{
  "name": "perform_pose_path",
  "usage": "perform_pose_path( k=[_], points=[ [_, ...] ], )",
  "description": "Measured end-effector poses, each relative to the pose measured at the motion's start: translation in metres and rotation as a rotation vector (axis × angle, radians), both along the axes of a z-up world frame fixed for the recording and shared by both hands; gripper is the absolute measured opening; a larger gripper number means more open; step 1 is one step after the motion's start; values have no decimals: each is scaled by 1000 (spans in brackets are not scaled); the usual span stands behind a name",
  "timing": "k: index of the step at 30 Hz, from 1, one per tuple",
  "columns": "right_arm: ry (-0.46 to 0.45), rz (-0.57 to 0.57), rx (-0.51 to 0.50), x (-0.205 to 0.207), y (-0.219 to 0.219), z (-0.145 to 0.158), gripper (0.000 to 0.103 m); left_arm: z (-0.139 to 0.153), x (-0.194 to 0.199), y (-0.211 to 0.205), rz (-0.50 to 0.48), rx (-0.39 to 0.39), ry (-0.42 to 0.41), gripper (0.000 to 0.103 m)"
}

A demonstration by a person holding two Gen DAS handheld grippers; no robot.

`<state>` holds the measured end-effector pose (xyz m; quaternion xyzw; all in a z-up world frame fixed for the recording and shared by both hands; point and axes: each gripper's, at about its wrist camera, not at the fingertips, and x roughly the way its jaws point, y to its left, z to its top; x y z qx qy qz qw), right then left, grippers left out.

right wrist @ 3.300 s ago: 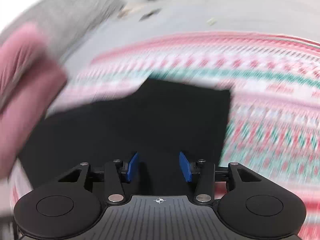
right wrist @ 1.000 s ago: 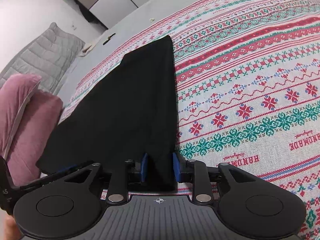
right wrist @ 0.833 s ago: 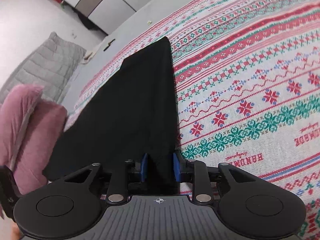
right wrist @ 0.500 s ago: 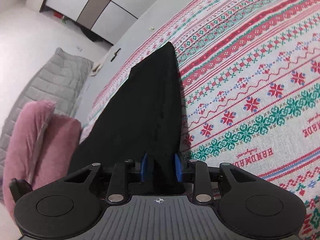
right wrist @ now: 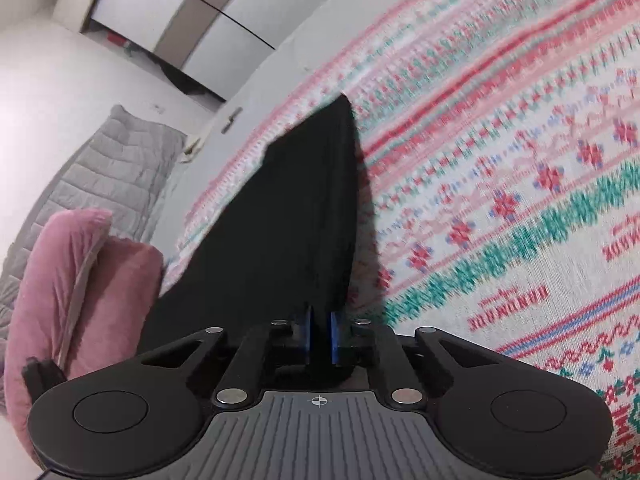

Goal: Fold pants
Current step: 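Hold the pants edge with the right tool and smooth it flat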

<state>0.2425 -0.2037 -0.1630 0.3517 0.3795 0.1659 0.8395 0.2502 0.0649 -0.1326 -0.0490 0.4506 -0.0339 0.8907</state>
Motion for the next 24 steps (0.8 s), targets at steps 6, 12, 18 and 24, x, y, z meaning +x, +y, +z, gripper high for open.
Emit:
perform_pose_path(
  k=[6, 12, 18, 24],
  points=[
    [-14, 1, -18, -1, 0, 4, 9, 4, 22, 51, 144, -123, 18, 90],
    [-20, 0, -1, 0, -1, 7, 10, -1, 42, 79, 223, -173, 16, 95],
    [116, -45, 86, 8, -16, -30, 19, -4, 40, 61, 165, -37, -2, 95],
    [63, -43, 66, 0, -10, -30, 26, -5, 38, 63, 167, -21, -7, 95]
  ],
)
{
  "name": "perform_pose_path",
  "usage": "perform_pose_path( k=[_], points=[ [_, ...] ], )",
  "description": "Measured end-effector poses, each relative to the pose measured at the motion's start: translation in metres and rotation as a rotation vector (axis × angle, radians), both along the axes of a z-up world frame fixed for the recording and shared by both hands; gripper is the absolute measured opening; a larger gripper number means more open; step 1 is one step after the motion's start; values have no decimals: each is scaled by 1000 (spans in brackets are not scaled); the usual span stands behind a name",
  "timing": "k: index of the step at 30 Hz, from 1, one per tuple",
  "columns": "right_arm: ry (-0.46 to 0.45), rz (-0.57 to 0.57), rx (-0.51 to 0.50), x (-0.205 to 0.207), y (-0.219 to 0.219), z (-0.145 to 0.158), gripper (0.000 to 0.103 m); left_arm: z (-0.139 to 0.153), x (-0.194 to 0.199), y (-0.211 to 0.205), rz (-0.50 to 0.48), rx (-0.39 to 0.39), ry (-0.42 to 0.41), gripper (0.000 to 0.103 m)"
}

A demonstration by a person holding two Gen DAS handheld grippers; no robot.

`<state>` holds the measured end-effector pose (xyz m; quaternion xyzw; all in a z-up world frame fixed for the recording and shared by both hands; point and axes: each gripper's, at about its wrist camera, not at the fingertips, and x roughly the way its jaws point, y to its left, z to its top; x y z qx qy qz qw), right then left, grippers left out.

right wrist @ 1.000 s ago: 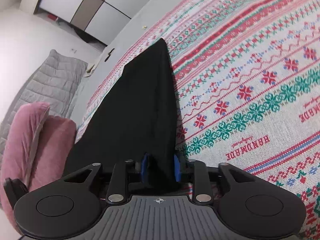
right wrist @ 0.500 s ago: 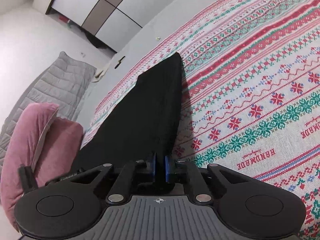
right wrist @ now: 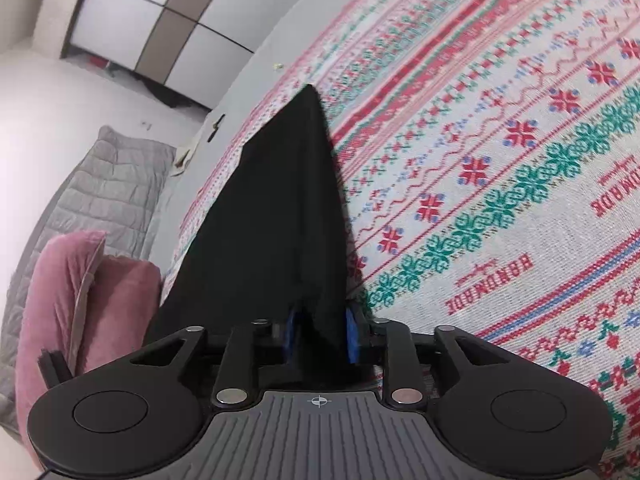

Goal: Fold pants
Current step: 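Hold the pants edge with the right tool and smooth it flat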

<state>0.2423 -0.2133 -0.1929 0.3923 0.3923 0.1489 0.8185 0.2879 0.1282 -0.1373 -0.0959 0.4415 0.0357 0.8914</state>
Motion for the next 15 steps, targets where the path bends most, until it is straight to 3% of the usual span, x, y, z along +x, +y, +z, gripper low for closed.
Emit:
perform_pose_path(
  k=[3, 5, 11, 15],
  points=[
    [-13, 4, -23, -2, 4, 3, 25, 4, -4, -4, 1, -10, -7, 95],
    [-26, 13, -51, -3, 8, 9, 13, 5, -5, -9, -29, -42, -6, 95],
    [-87, 14, -40, -1, 8, 30, 14, 5, -19, -30, -116, -23, -5, 95],
    [-4, 0, -30, 3, 5, 15, 18, 2, -28, -37, -145, 10, 0, 95]
  ],
)
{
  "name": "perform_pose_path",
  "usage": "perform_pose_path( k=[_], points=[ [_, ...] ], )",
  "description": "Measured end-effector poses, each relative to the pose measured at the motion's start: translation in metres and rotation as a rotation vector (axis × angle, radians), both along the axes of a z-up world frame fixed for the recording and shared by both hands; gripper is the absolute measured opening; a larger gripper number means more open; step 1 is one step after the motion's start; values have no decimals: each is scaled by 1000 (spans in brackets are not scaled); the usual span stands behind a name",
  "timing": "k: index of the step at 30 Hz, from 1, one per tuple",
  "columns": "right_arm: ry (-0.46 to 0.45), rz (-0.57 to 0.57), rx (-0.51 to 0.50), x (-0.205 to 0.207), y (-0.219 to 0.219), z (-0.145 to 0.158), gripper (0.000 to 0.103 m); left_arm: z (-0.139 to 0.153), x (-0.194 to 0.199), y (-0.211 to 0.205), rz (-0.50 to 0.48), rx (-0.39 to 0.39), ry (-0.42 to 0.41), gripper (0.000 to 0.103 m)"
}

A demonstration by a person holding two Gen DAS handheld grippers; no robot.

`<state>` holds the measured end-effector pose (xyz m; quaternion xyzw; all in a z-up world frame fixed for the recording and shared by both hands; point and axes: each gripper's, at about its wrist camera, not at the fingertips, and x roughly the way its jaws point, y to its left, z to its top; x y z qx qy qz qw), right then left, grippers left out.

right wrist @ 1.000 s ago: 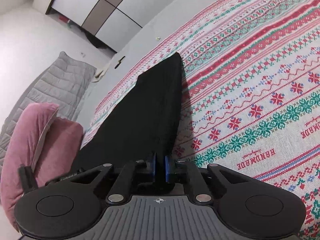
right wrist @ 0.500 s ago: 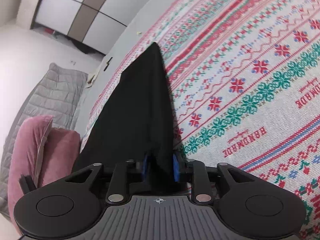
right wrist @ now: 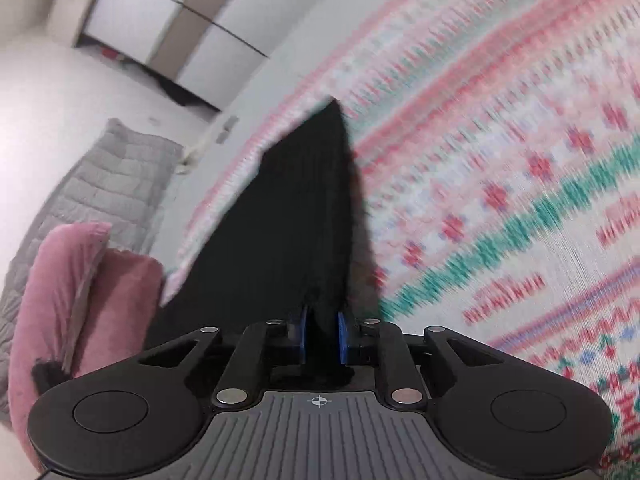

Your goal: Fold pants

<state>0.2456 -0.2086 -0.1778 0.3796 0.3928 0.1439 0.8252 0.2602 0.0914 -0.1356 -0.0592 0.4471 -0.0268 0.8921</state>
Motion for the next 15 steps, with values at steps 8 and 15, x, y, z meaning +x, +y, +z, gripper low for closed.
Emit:
perform_pose_path(
  k=[8, 15],
  points=[
    [10, -14, 15, -2, 0, -8, 13, 0, -3, 0, 6, 0, 13, 95],
    [-118, 16, -99, -9, 12, 25, 6, 2, -1, 13, 30, -73, 39, 95]
  ],
)
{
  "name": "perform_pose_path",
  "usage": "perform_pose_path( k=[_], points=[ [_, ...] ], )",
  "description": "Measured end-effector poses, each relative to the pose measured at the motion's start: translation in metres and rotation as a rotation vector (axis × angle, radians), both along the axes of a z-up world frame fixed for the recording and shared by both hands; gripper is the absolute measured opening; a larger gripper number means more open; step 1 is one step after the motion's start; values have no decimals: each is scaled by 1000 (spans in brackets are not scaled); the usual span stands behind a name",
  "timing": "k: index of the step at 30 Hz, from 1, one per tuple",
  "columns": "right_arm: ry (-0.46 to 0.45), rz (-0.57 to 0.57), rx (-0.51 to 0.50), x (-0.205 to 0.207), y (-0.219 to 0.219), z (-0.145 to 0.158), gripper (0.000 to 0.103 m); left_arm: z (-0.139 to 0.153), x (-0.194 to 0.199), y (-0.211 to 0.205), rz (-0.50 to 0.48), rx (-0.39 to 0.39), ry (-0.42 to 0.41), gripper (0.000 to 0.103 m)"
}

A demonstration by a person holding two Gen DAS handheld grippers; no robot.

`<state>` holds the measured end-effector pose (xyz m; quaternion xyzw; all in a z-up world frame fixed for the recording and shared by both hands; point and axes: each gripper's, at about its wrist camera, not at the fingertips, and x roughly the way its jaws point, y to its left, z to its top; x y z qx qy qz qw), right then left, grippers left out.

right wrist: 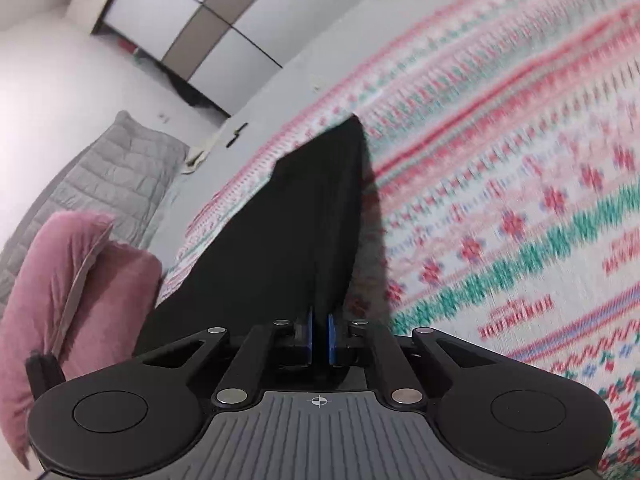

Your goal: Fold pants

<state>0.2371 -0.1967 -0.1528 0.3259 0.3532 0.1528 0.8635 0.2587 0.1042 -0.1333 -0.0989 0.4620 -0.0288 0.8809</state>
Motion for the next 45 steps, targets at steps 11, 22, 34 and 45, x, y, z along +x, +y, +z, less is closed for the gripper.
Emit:
perform_pose_path(
  k=[11, 22, 34, 45],
  points=[
    [-207, -49, -182, -4, 49, 49, 4, -7, -3, 46, 55, -317, 18, 96],
    [-565, 188, -439, 9, 238, 135, 3, 40, -33, 209, 378, -708, -109, 96],
    [-397, 661, -646, -9, 460, 16, 3, 22, -84, 322, 680, -745, -102, 97],
    [-249, 603, -349, 10, 418, 37, 54, 13, -72, 324, 654, -756, -64, 97]
  ],
)
